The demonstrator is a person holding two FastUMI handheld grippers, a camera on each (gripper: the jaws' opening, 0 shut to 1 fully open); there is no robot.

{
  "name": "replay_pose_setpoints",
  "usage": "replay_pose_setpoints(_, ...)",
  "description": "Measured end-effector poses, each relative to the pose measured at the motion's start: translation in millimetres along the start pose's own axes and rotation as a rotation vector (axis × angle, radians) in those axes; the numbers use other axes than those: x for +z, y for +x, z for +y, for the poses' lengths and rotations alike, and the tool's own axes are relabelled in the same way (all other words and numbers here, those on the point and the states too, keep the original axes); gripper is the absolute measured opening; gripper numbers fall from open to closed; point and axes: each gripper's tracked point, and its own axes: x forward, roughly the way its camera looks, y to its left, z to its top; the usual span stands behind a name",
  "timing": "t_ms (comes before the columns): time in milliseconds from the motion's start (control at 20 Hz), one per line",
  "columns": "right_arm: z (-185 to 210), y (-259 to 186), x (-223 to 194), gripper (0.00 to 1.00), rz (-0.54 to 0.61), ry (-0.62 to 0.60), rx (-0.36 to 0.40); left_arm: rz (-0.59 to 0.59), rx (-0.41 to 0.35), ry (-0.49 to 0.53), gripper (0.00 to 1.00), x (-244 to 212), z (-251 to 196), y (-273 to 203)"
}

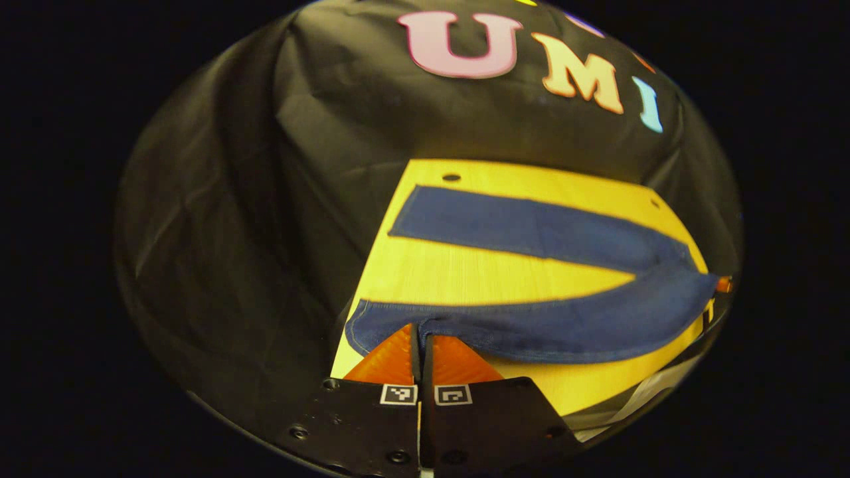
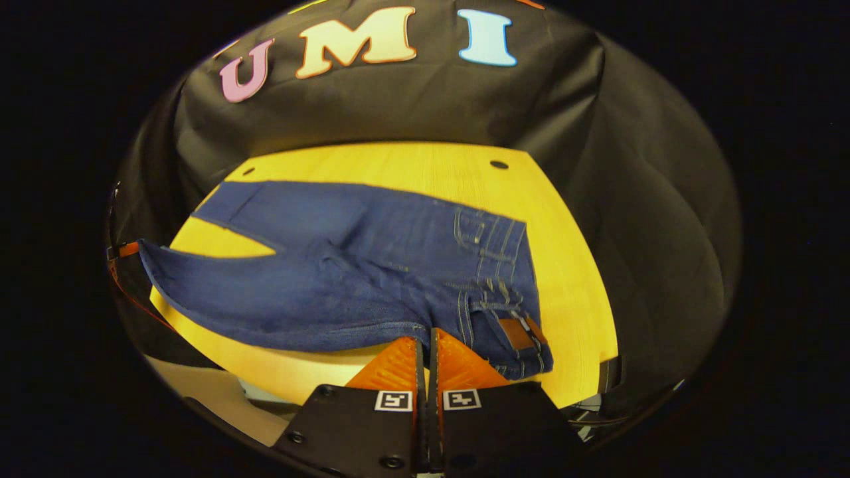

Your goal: Grasp the waist and the cuffs of the jeans and fold them to make the two legs overlap; first hold the waist and fold one-third of the jeans toward the cuffs, then hold the cuffs and fold the remaining one-third in the same direction to finish folding.

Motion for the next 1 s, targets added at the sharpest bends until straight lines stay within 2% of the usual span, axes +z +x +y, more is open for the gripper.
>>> replay_pose_setpoints(150, 6.6, -12.0, 66.5, 0.03, -0.076, -0.002, 0.009, -0.109, -0.006, -0.038, 0.00, 42.3, -3.9, 2.4)
replay_pose_setpoints(200, 7.2, -6.4, 80.2, 0.00, -0.092, 0.002, 0.015, -0.133, -0.003, -0.039, 0.00, 58.4, -4.4, 6.9)
replay_pose_setpoints(250, 7.4, 0.5, 96.4, 0.03, -0.105, 0.012, 0.016, -0.153, 0.004, -0.033, 0.00, 74.1, -3.4, 13.2)
replay_pose_setpoints(450, -1.2, 46.7, 134.4, 0.00, -0.112, 0.033, 0.021, -0.177, 0.021, -0.011, 0.00, 121.9, -12.1, 59.7)
replay_pose_setpoints(500, -4.7, 57.8, 138.6, 0.03, -0.110, 0.053, 0.024, -0.167, 0.017, -0.011, 0.00, 128.8, -21.0, 77.8)
replay_pose_setpoints(650, -10.3, 96.5, 150.9, 0.00, -0.098, 0.095, 0.026, -0.154, 0.035, -0.018, 0.00, 138.5, -39.5, 131.9)
replay_pose_setpoints(750, -15.6, 128.9, 153.9, 0.02, -0.079, 0.089, 0.012, -0.146, 0.053, -0.032, 0.00, 146.2, -47.6, 166.9)
replay_pose_setpoints(950, -27.6, 191.6, 155.3, 0.00, -0.029, 0.136, -0.002, -0.123, 0.086, -0.102, 0.00, 158.0, -47.6, 233.5)
replay_pose_setpoints(1000, -28.0, 206.8, 153.4, 0.03, -0.015, 0.154, -0.001, -0.120, 0.082, -0.125, 0.00, 162.7, -49.9, 248.9)
